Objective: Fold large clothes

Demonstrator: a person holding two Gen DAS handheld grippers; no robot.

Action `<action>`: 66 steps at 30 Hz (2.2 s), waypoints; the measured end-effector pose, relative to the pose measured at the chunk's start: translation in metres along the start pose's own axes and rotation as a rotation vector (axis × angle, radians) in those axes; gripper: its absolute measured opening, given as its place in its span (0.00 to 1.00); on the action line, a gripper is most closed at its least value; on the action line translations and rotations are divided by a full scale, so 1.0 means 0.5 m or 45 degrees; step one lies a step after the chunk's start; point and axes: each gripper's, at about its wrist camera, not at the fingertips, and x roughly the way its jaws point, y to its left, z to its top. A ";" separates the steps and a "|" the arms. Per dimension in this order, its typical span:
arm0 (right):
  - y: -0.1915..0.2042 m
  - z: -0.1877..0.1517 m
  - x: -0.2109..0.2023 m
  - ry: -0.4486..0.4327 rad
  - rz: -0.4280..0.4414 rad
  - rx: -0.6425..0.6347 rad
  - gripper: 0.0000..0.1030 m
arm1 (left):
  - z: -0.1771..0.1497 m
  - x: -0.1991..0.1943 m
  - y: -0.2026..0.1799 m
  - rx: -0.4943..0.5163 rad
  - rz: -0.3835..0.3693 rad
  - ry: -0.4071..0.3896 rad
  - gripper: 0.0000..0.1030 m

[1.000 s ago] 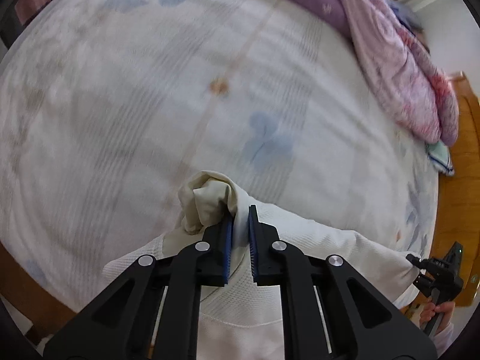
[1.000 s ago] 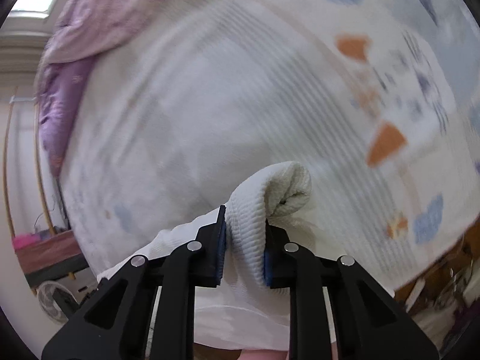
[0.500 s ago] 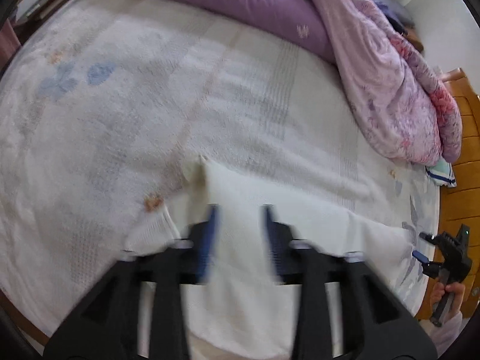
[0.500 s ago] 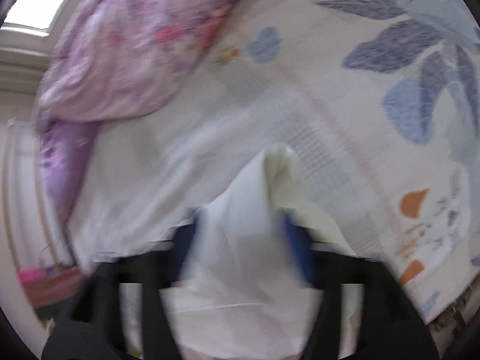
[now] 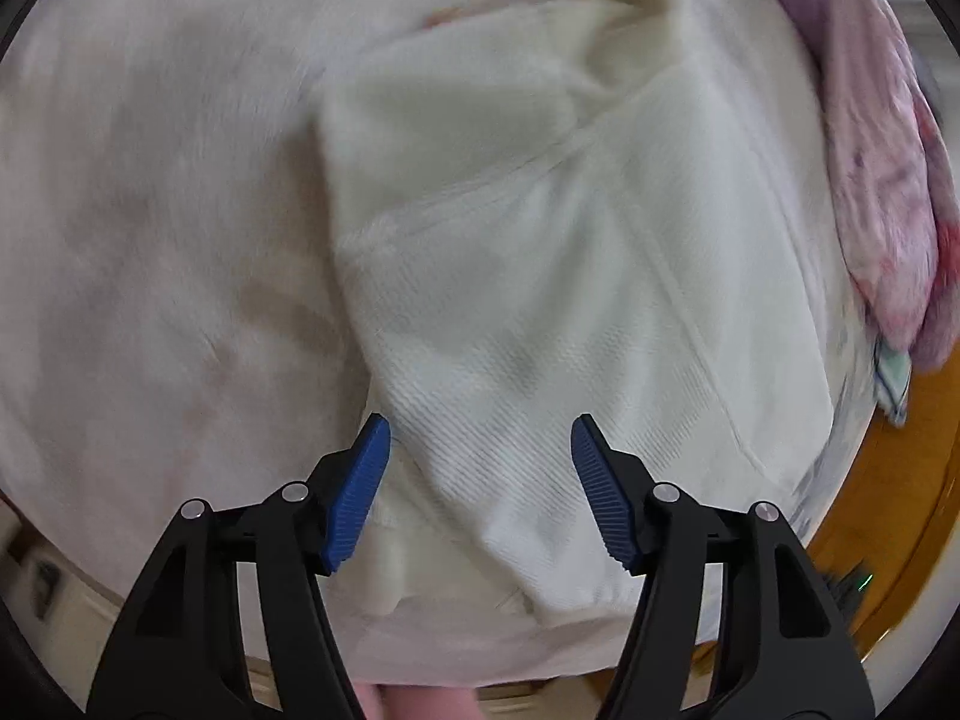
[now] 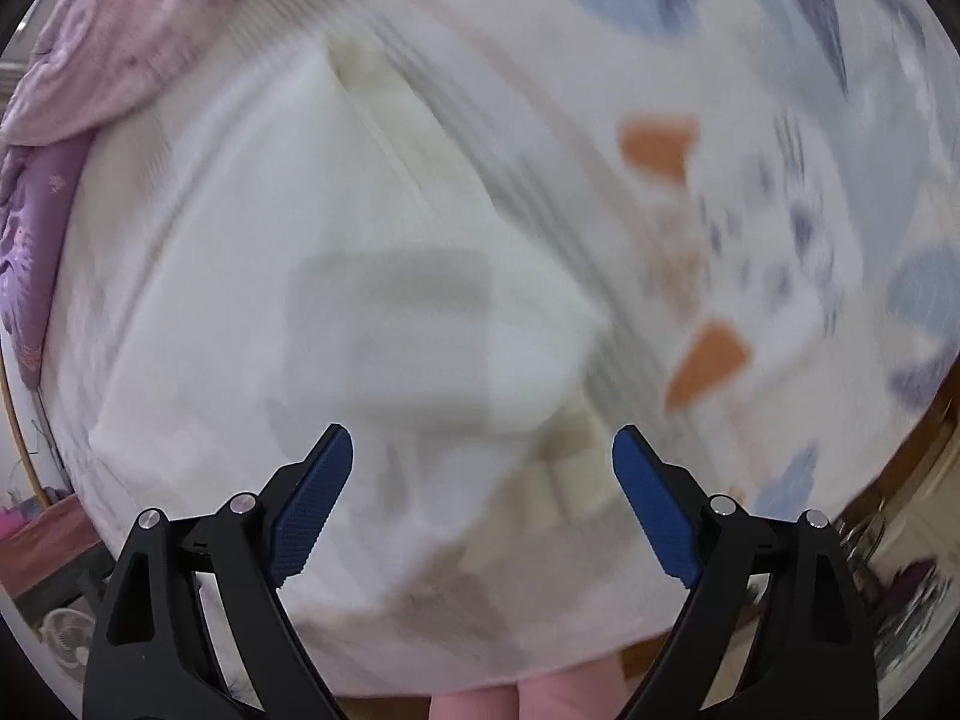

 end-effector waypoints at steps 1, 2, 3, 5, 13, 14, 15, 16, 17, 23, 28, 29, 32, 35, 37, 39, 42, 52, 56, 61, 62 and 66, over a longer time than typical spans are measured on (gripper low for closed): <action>-0.011 -0.012 0.016 0.025 0.022 0.024 0.83 | 0.001 0.008 0.010 -0.033 -0.020 -0.023 0.55; -0.020 -0.021 0.026 0.035 0.035 0.048 0.83 | 0.002 0.011 0.014 -0.044 -0.013 -0.063 0.40; -0.027 -0.025 0.037 0.041 0.046 0.073 0.83 | 0.004 0.016 0.015 -0.037 0.013 -0.091 0.20; -0.032 -0.031 0.058 0.054 0.112 0.113 0.82 | 0.003 0.021 0.014 -0.028 0.058 -0.092 0.11; 0.009 -0.044 0.085 -0.033 0.182 0.137 0.05 | -0.031 -0.036 -0.025 0.163 0.119 -0.164 0.03; 0.012 -0.047 0.084 -0.054 0.153 0.119 0.04 | -0.040 -0.040 -0.025 0.179 0.130 -0.161 0.02; 0.010 -0.053 0.079 -0.085 0.132 0.117 0.04 | -0.056 -0.044 -0.025 0.195 0.133 -0.156 0.02; 0.006 -0.059 0.073 -0.106 0.114 0.110 0.04 | -0.072 -0.046 -0.026 0.204 0.137 -0.148 0.02; -0.002 -0.066 0.068 -0.114 0.086 0.092 0.04 | -0.087 -0.044 -0.024 0.214 0.145 -0.133 0.02; -0.112 -0.064 0.071 -0.097 -0.112 0.191 0.00 | -0.175 0.000 -0.004 0.190 0.151 -0.041 0.02; -0.196 -0.059 0.097 0.001 0.119 0.313 0.10 | -0.188 0.032 0.018 0.136 0.194 0.020 0.28; -0.195 -0.058 0.088 -0.012 0.153 0.294 0.33 | -0.192 0.028 0.023 0.123 0.200 0.013 0.47; -0.186 -0.048 0.058 -0.096 0.187 0.237 0.83 | -0.202 0.020 0.053 0.074 0.279 -0.005 0.76; -0.168 -0.022 0.080 -0.073 0.202 0.175 0.83 | -0.200 0.050 0.085 -0.031 0.176 0.036 0.76; -0.156 -0.006 0.119 -0.002 0.229 0.179 0.83 | -0.192 0.068 0.105 -0.105 0.103 0.045 0.75; -0.139 0.003 0.144 0.050 0.291 0.173 0.83 | -0.190 0.071 0.114 -0.151 0.012 0.006 0.24; -0.108 0.010 0.160 0.043 0.272 0.109 0.46 | -0.179 0.069 0.103 -0.077 0.027 0.006 0.11; -0.110 -0.094 0.164 0.051 0.083 0.152 0.09 | -0.191 0.012 0.048 0.162 0.192 -0.040 0.11; -0.112 -0.092 0.160 0.082 0.078 0.169 0.31 | -0.161 0.049 0.019 0.134 0.244 0.026 0.21; -0.082 -0.037 0.087 -0.044 0.147 0.144 0.61 | -0.137 -0.019 -0.007 0.119 0.222 -0.060 0.64; -0.080 -0.027 0.080 -0.047 0.164 0.139 0.65 | -0.128 -0.032 -0.001 0.075 0.187 -0.079 0.76; -0.092 0.019 0.107 -0.044 0.222 0.219 0.68 | -0.074 -0.031 0.025 -0.062 0.127 -0.113 0.82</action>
